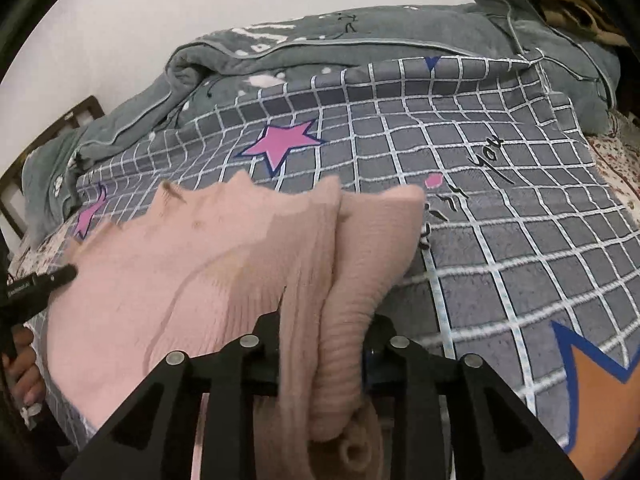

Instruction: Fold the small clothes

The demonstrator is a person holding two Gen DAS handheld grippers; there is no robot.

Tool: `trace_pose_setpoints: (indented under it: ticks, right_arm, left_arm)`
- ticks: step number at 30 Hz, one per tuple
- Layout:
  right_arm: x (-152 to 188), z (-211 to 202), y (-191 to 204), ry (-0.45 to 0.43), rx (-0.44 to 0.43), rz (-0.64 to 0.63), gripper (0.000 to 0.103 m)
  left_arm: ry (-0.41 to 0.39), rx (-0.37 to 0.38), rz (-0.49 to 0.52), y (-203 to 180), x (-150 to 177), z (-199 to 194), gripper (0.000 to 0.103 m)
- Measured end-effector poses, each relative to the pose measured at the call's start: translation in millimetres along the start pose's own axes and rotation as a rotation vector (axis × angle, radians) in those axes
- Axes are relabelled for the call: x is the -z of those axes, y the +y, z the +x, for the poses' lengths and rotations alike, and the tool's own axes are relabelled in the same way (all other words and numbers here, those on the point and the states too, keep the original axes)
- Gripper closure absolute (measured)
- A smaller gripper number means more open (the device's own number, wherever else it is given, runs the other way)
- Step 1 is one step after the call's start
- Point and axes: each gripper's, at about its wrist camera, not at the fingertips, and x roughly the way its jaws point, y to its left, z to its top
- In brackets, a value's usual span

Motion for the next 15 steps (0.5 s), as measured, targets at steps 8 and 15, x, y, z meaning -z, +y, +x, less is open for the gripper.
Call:
trace_pose_setpoints:
  ticks: [8, 15]
  right_arm:
    - [-6.1, 8.2, 7.2, 0.034, 0.095, -0.058, 0.053]
    - [-2.0, -54.7, 36.6, -0.107, 0.192, -0.146, 0.049]
  left_arm:
    - [0.028, -0.018, 0.004, -5.7, 0.0, 9.4, 0.062]
    - [0.05, -0.005, 0.029, -12.2, 4.1, 9.4, 0.052]
